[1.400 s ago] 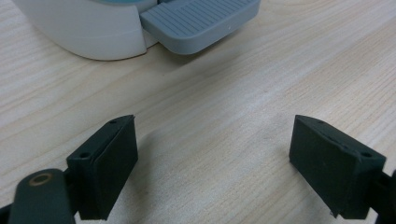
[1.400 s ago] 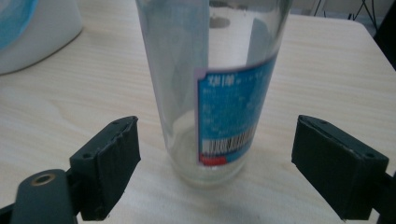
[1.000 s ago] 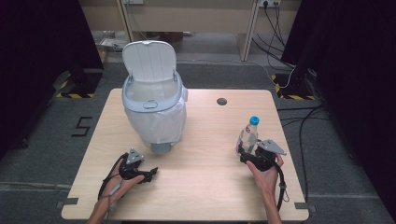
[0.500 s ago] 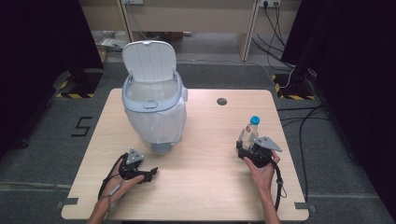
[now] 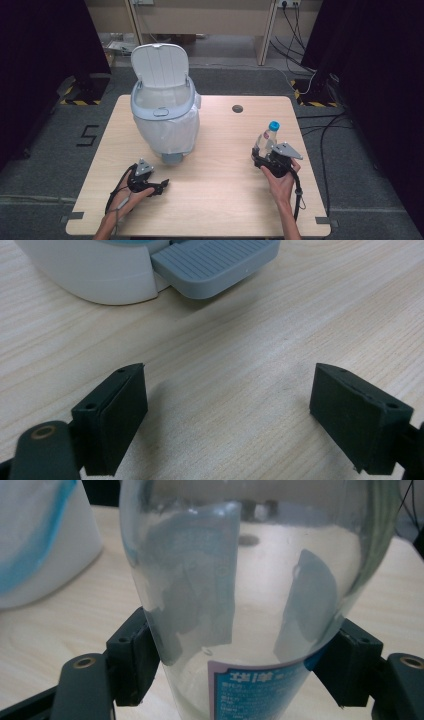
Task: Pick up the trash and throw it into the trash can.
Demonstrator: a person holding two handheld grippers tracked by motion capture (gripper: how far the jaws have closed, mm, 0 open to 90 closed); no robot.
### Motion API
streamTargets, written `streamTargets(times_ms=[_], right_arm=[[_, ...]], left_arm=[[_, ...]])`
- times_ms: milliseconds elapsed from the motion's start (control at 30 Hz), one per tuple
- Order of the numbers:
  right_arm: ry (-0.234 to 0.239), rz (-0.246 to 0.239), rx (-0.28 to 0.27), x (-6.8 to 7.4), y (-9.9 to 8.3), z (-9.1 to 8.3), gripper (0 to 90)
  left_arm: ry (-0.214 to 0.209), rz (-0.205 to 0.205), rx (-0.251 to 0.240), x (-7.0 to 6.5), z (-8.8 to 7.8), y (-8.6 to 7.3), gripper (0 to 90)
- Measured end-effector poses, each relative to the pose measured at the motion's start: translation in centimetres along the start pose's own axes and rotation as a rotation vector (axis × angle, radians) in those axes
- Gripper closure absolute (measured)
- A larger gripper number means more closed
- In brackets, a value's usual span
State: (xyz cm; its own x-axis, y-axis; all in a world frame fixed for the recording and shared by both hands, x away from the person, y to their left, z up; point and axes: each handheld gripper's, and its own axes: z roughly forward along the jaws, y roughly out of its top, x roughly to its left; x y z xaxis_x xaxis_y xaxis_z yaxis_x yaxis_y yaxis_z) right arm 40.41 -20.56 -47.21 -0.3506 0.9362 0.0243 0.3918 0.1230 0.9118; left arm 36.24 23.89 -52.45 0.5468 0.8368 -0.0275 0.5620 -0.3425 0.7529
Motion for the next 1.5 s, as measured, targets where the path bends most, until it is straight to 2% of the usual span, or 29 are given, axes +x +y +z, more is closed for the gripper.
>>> streamTargets(times_ms=[33,333,500,667,767,800,1133,1500], right_arm=[[0.025,-0.011,-0.004,0.4,1.0,0.0,27.8],[0.101,-0.063,-0.034,3.2,5.4,0.5,27.8],[0.144,-0.111,-0.049,5.1,8.4,0.6,27.8],[0.187,-0.13,-0.066,6.4,11.2,0.5,27.8],[0.192,-0.139,-0.071,6.9,12.2,0.6,27.8],[0.199,-0.152,-0.076,7.4,13.2,0.5,27.8],[0.247,-0.176,-0.082,9.5,16.7,1.0,27.8],[0.256,-0.186,-0.102,10.9,20.4,1.3,27.8]], left_arm=[[0.0,0.0,0.002,0.0,0.0,0.0,14.4],[0.0,0.001,0.001,0.0,0.0,0.0,14.3],[-0.001,0.001,0.002,0.0,0.0,0.0,14.4],[-0.001,0.001,0.003,0.0,0.0,0.0,14.4],[-0.001,0.0,0.001,0.0,0.0,0.0,14.4],[-0.001,0.0,0.0,0.0,0.0,0.0,14.4],[-0.004,0.0,0.003,0.1,0.0,0.0,14.4],[-0.005,0.0,0.004,0.1,-0.1,0.0,14.4]])
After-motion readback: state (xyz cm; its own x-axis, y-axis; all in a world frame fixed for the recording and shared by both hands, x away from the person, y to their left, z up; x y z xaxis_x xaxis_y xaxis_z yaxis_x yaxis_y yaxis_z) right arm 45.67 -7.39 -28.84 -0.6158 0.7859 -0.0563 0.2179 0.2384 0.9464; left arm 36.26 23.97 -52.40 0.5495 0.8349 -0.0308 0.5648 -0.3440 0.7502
